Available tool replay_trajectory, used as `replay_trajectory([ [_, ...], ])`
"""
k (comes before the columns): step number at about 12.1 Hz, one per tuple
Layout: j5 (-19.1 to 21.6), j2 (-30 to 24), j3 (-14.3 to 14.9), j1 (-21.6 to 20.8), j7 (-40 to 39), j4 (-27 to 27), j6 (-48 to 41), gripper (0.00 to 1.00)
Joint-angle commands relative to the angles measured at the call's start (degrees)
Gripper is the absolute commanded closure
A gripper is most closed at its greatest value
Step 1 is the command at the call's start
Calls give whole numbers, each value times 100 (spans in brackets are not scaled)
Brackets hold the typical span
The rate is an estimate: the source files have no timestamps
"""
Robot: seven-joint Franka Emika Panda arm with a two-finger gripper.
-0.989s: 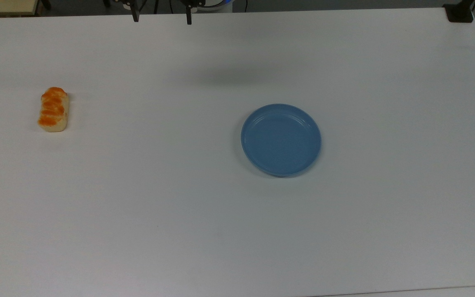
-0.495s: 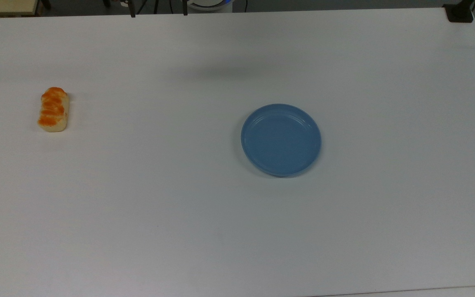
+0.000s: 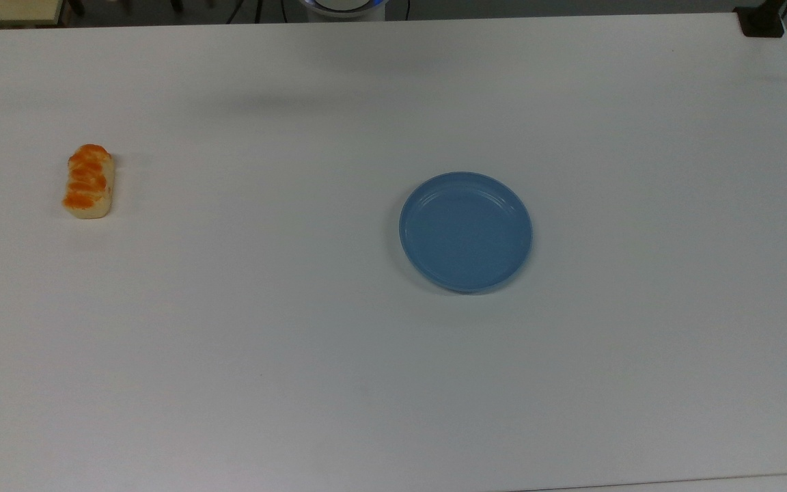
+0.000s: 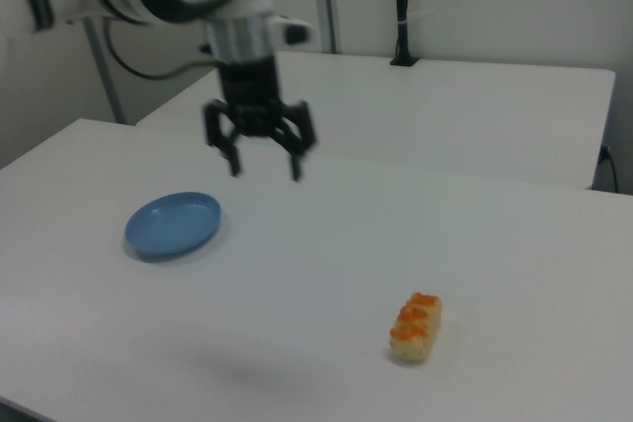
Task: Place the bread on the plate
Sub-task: 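Move the open gripper over the orange-topped bread roll and lower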
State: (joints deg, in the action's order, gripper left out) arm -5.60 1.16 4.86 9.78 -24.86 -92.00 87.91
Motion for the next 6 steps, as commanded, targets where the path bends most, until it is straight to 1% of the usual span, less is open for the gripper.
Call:
replay_trajectory([
  [1,190,-38,707,146,-545,-1176,1628,1],
  [2,364,198,778,269,-537,-1310,2199,0],
  [3,862,505,797,426,-546,-1303,2509,0],
  [4,1024,891,797,480,-537,-1285,2877,0],
  [6,1069,1516,797,524,-414,-1311,3931,0],
])
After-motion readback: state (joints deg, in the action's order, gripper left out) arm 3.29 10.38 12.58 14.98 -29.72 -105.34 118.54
